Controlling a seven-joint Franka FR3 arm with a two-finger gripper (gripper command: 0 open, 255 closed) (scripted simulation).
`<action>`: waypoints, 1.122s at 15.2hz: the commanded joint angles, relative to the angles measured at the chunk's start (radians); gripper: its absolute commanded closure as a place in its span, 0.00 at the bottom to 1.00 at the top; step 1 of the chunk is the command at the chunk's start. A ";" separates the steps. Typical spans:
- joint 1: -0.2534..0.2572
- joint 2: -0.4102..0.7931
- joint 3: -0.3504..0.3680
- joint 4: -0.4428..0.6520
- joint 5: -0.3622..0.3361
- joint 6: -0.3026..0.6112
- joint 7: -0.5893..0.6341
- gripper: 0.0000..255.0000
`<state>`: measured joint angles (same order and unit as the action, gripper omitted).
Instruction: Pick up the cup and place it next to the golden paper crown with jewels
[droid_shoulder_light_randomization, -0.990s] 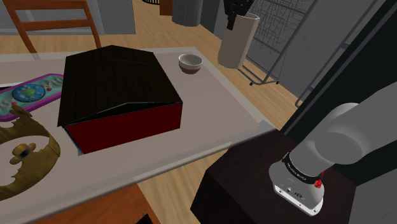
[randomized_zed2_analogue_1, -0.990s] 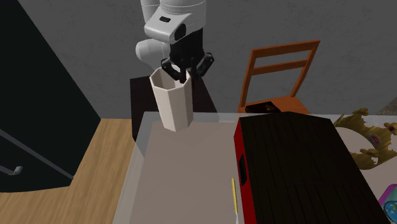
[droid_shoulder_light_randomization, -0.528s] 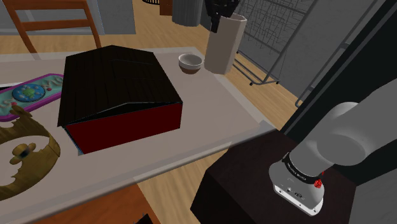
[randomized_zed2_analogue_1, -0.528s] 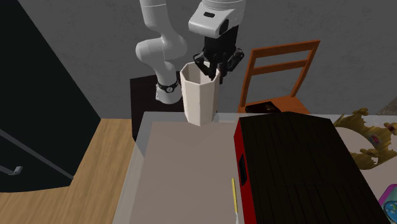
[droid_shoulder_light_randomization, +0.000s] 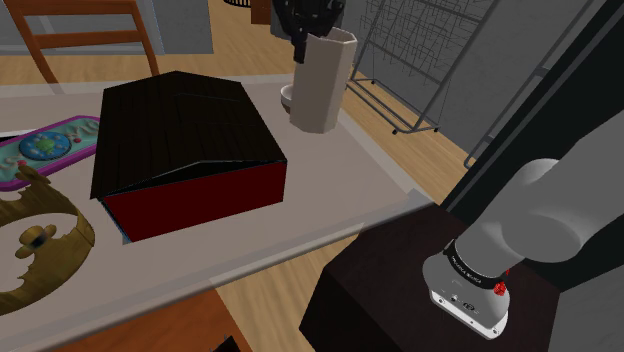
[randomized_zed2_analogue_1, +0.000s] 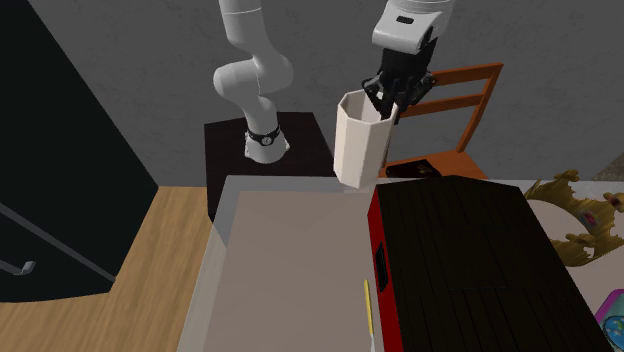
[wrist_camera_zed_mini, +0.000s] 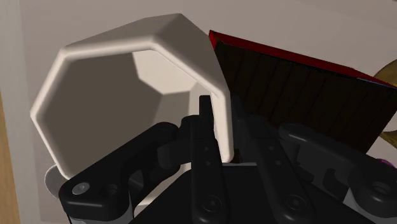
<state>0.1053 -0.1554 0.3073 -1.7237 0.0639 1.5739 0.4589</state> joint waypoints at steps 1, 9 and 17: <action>0.022 0.035 0.035 0.031 -0.006 0.005 0.059 1.00; 0.121 0.228 0.152 0.224 -0.079 -0.006 0.277 1.00; 0.303 0.514 0.217 0.560 -0.225 -0.088 0.483 1.00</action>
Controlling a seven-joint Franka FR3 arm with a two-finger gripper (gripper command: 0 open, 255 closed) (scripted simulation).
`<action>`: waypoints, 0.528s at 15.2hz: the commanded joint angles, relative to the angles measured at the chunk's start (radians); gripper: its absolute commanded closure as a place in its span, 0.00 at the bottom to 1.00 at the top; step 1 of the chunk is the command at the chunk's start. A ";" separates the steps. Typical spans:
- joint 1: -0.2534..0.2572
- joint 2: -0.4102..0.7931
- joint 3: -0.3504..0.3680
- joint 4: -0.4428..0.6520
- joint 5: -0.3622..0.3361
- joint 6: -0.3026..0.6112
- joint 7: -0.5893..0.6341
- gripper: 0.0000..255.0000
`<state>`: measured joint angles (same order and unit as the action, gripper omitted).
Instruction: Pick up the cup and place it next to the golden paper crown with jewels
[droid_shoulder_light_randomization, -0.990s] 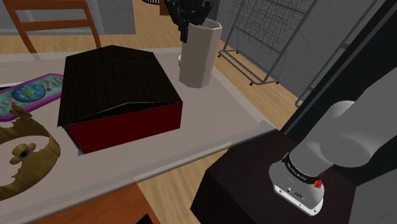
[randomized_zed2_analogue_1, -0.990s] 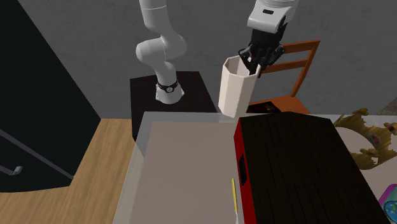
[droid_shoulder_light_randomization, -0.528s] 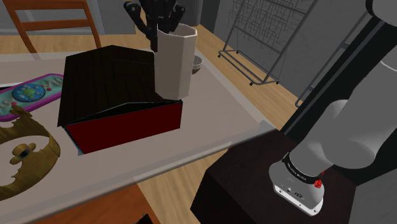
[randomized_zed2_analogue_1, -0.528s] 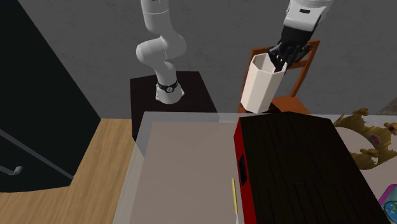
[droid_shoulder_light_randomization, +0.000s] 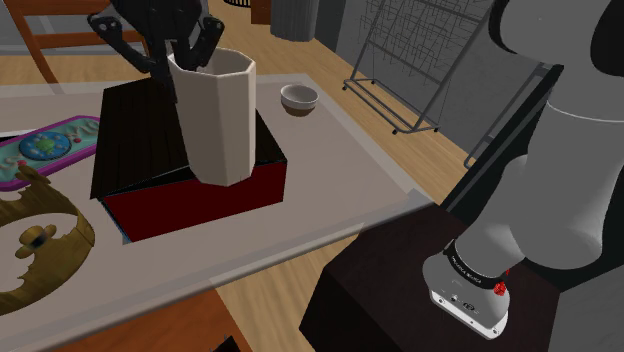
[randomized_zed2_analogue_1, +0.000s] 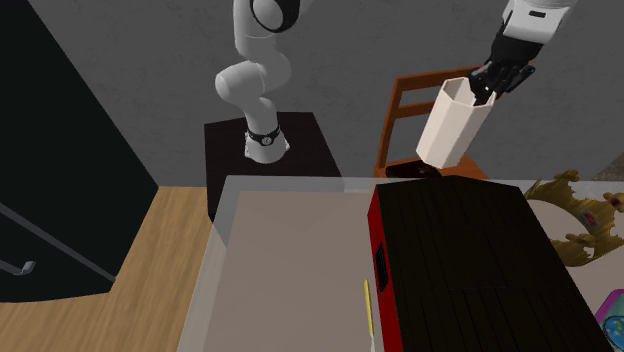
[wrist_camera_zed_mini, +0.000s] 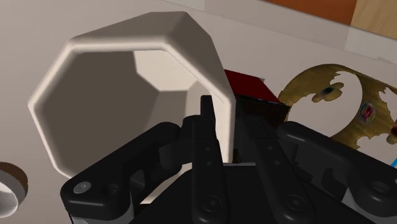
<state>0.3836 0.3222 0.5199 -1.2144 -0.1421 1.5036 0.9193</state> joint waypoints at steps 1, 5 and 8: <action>0.058 0.080 0.006 0.112 -0.042 -0.038 0.043 1.00; 0.269 0.357 -0.018 0.555 -0.162 -0.206 0.101 1.00; 0.217 0.289 -0.009 0.387 -0.132 -0.111 0.111 1.00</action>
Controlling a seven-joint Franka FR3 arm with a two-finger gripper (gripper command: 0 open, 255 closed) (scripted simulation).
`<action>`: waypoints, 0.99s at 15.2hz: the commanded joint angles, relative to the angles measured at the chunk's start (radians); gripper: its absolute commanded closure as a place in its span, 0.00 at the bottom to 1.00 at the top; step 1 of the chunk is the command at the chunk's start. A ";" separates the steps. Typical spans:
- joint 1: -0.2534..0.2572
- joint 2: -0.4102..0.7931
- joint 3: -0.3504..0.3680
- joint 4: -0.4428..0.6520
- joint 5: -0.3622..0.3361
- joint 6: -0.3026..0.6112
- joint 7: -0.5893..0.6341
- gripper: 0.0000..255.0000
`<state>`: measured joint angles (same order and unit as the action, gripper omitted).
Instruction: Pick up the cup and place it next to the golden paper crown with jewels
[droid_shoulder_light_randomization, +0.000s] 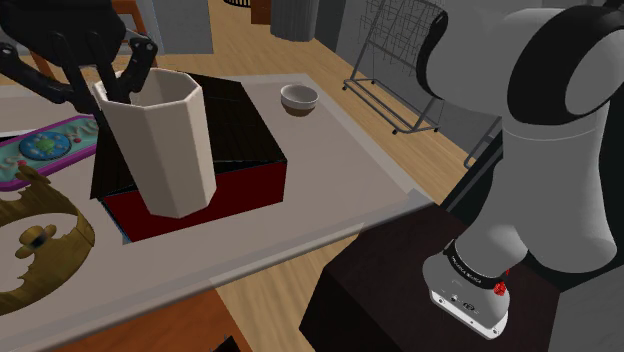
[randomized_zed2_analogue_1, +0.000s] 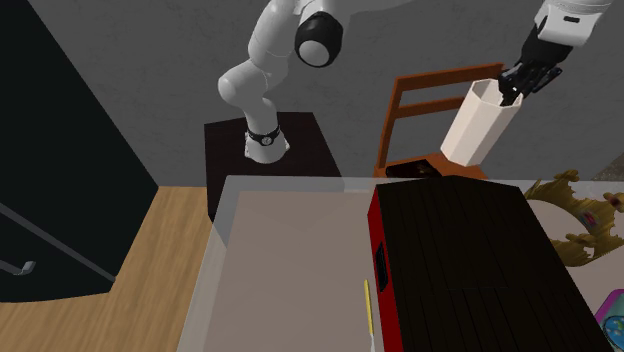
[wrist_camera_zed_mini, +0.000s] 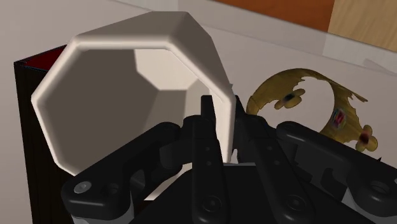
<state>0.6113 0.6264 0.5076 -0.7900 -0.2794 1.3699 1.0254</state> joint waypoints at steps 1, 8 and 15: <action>-0.023 -0.030 0.006 -0.078 0.011 0.047 0.006 1.00; -0.079 -0.092 0.016 -0.282 0.037 0.186 0.013 1.00; -0.110 -0.119 0.018 -0.423 0.047 0.298 0.018 1.00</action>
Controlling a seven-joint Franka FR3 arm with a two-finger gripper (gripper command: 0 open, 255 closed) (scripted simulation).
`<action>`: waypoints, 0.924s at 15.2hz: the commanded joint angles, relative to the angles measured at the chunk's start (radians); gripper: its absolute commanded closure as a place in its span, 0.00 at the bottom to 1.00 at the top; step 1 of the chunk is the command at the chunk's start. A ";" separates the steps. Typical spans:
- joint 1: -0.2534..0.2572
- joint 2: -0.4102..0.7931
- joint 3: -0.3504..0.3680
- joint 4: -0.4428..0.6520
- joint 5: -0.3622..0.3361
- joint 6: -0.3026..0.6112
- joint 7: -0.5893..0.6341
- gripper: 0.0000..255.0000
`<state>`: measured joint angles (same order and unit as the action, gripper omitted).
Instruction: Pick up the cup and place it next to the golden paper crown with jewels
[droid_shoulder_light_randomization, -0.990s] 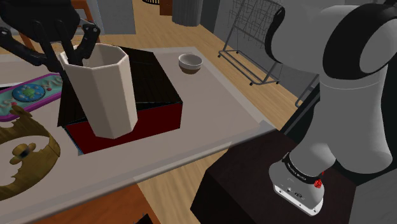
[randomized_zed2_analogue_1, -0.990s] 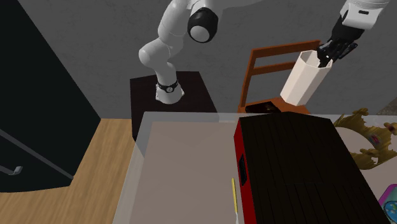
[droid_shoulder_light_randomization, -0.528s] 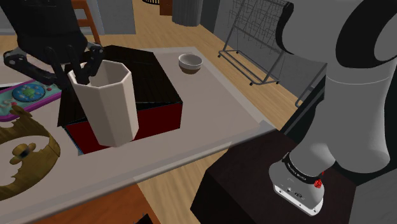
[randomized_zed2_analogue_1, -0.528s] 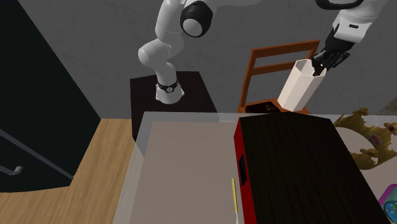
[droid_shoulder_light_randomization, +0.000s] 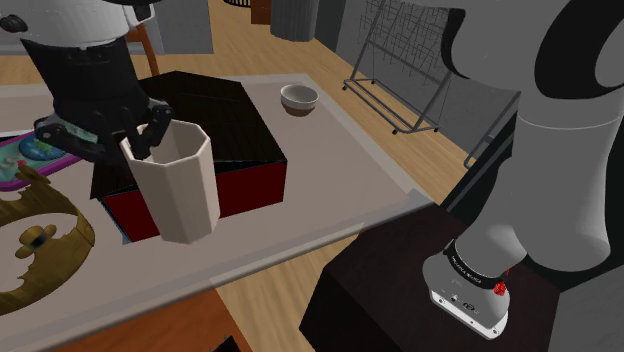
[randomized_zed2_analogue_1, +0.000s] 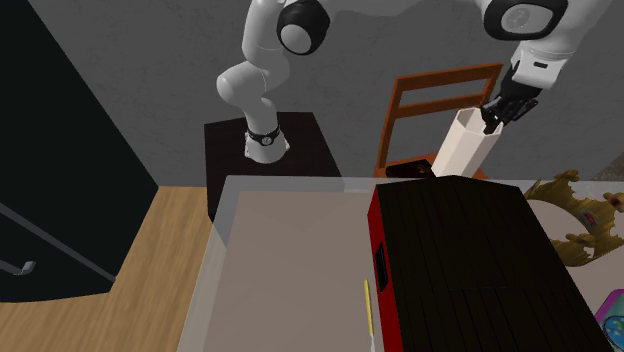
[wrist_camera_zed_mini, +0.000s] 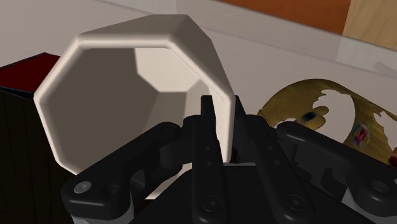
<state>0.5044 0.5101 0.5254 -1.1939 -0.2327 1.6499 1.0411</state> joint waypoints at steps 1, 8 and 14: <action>-0.006 -0.004 0.000 -0.036 0.001 0.033 0.002 1.00; -0.023 -0.009 -0.002 -0.140 0.001 0.130 0.008 1.00; -0.030 -0.002 -0.006 -0.212 -0.005 0.206 0.014 1.00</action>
<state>0.4771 0.5076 0.5201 -1.3933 -0.2374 1.8425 1.0557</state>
